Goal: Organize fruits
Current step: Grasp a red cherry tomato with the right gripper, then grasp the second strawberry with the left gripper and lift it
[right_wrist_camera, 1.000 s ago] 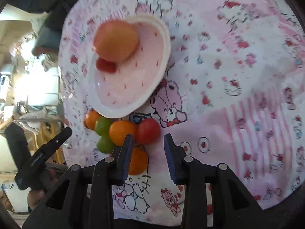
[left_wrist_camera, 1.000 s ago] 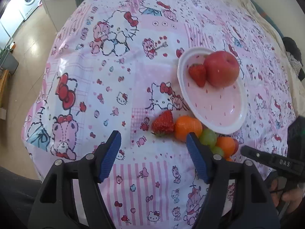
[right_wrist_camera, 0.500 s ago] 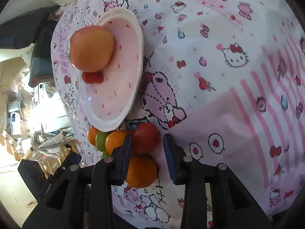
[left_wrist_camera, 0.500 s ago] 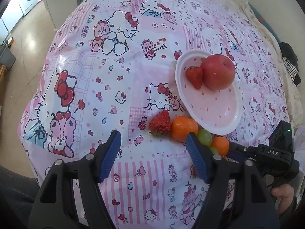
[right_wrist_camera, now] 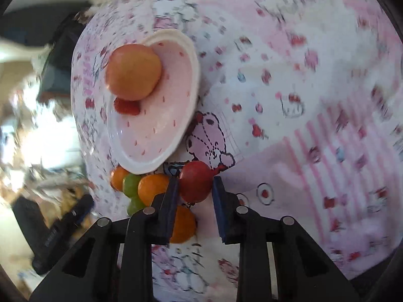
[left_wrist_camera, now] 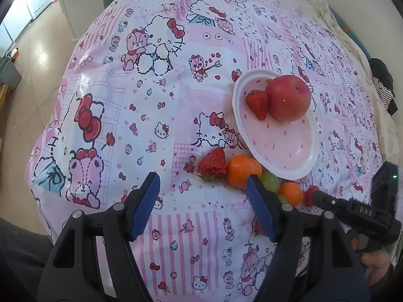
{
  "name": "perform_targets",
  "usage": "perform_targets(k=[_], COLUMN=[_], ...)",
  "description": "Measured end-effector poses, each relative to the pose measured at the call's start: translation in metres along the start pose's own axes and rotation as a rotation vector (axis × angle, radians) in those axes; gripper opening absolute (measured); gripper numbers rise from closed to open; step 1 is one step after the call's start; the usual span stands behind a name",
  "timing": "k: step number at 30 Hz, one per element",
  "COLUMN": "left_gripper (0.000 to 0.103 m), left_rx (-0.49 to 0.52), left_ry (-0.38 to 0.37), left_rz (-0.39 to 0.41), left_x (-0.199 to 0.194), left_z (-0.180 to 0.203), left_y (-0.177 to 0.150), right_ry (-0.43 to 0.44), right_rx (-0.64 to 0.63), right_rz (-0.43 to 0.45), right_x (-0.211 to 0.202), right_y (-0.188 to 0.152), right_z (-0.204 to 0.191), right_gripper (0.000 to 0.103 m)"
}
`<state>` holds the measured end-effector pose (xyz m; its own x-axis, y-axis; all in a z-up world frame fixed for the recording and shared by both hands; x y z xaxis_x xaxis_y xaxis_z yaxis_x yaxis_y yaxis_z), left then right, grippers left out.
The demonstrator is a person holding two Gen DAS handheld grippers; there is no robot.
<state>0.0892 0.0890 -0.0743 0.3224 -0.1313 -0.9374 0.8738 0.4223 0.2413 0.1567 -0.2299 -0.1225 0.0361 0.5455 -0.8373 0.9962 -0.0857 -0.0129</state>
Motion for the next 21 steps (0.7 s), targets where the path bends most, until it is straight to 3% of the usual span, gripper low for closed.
perform_targets(k=[3,5,8,11,14,18,20,21], left_gripper=[0.068,0.068,0.068,0.068,0.068,0.068,0.068,0.068], left_rx=[-0.011,-0.03,-0.043,-0.024,-0.026,-0.043,-0.042,-0.039], left_ry=[0.011,0.015,0.016,0.022,0.028,0.024,0.021,0.021], left_rz=[-0.009,-0.013,-0.014,-0.004,-0.004,-0.012,-0.014,-0.018], left_x=[0.002,0.004,0.006,0.005,0.006,0.008,0.008,0.008], left_z=[-0.005,-0.009,-0.009,-0.005,-0.006,-0.01,-0.011,-0.011], left_y=[0.002,0.004,0.004,0.003,0.003,0.004,0.005,0.005], right_ry=[-0.139,-0.242,-0.35,-0.397,-0.366,-0.389,-0.425,-0.435], right_rx=[-0.181,-0.323,-0.433,-0.479,-0.457,-0.488,-0.519,-0.534], right_rz=[-0.006,-0.066,-0.129,-0.13,-0.14,-0.116,-0.105,-0.103], right_x=[-0.011,-0.005,0.015,0.027,0.034,0.038,0.037,0.037], right_y=[0.001,0.002,0.004,0.004,0.006,0.007,0.004,0.002], right_z=[-0.022,-0.035,-0.041,-0.044,-0.042,-0.046,-0.05,-0.052], right_gripper=[0.028,0.028,0.028,0.036,0.049,0.047,0.029,0.029])
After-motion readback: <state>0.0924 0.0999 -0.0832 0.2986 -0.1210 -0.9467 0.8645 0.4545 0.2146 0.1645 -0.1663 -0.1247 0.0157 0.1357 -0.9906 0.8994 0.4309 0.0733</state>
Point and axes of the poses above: each gripper's, at about its wrist camera, not at the fingertips, and x roughly the way its jaws point, z to its right, y to its top, the point moved 1 cm from there along x, roughly the way its jaws point, and after that the axes turned 1 degree about -x, right-handed, at the moved point
